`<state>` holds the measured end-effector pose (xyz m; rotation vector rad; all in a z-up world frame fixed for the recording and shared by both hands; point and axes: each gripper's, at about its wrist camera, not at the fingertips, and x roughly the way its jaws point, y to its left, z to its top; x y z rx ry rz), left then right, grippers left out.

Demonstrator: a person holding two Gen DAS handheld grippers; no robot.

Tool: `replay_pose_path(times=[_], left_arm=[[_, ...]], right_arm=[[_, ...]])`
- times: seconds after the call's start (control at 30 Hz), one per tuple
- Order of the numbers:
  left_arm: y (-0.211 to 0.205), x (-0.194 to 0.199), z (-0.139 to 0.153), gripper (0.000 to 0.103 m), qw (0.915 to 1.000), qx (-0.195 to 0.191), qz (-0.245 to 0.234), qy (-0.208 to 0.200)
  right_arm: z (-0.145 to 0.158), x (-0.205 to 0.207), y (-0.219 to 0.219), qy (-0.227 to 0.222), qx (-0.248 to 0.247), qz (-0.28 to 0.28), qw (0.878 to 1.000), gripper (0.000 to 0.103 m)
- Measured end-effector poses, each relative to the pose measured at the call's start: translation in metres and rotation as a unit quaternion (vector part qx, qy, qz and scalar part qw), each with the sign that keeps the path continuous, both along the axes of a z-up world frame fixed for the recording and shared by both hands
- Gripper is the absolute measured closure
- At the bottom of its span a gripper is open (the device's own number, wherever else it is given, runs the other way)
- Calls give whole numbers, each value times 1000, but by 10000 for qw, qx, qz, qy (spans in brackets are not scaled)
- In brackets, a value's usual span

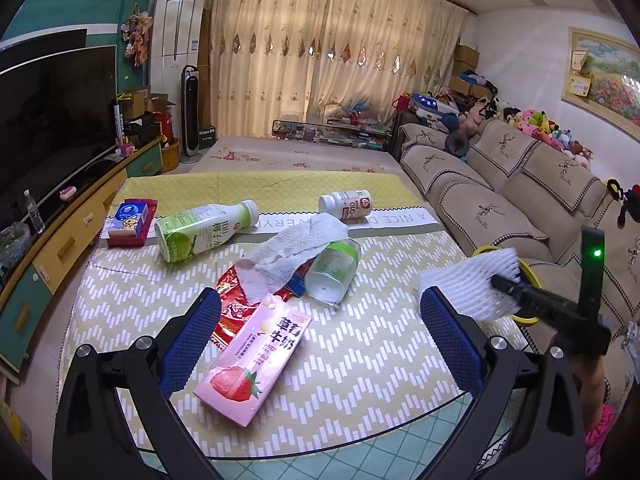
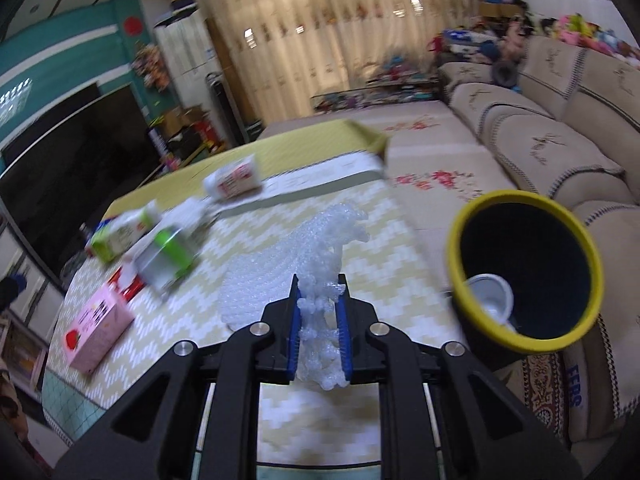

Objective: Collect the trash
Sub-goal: 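Carry the foam netting over the bin and open the right gripper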

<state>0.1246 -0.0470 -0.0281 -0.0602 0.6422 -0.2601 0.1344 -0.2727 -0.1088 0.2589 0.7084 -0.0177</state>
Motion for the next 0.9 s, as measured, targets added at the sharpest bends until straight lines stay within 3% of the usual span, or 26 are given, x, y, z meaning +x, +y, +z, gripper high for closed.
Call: replay_pose_path(times=[0.33,0.77,0.9], left_arm=[[-20,4,2,5,9998,116,-163,13],[-30,8,-3,5,9995,163,-265,100],[-26,11,-7,5,9995,145,-231,144]], right_arm=[[3,-12,-75,-124,-80,-1048,9944,88],[-16,-4,-152,32,-328,-2208,9748,87],[-24,7,-160,115,-327,-2400,9702,77]])
